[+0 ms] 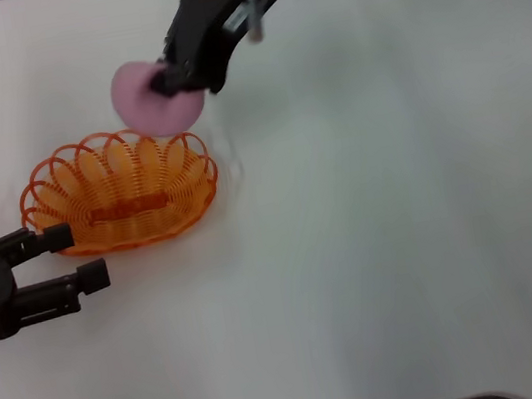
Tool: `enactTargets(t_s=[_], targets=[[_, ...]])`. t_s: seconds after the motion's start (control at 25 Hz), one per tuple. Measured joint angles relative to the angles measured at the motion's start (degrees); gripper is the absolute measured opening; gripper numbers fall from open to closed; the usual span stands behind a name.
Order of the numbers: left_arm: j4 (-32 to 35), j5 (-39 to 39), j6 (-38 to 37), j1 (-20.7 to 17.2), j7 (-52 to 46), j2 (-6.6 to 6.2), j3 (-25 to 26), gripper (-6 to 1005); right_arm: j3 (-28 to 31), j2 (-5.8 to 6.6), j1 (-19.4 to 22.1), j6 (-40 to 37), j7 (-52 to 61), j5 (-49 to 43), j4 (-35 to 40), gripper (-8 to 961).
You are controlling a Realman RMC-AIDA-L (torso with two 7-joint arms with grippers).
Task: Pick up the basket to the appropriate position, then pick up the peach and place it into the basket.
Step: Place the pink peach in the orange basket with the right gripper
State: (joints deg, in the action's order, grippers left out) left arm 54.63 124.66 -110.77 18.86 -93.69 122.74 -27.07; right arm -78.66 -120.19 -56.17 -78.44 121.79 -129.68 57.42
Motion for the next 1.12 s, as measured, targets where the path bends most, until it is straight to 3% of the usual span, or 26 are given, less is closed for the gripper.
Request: enactTargets(t_s=[0.24, 0.76, 1.12], targets=[[-0.7, 0.3, 0.0, 0.3, -0.5, 0.04, -0.1, 908, -8.7, -0.37, -1.6, 9.9, -0.1, 4.5, -8.1, 106], [-1.5, 1.6, 0.5, 0.5, -0.5, 0.37, -1.3, 908, -11.1, -0.40, -1.6, 12.4, 1.0, 7.4, -9.2, 152], [-2.1, 1.6, 0.6, 0.6, -0.5, 0.34, -1.7, 907, -11.2, -0.39, -1.6, 12.6, 1.0, 8.2, -9.0, 511]])
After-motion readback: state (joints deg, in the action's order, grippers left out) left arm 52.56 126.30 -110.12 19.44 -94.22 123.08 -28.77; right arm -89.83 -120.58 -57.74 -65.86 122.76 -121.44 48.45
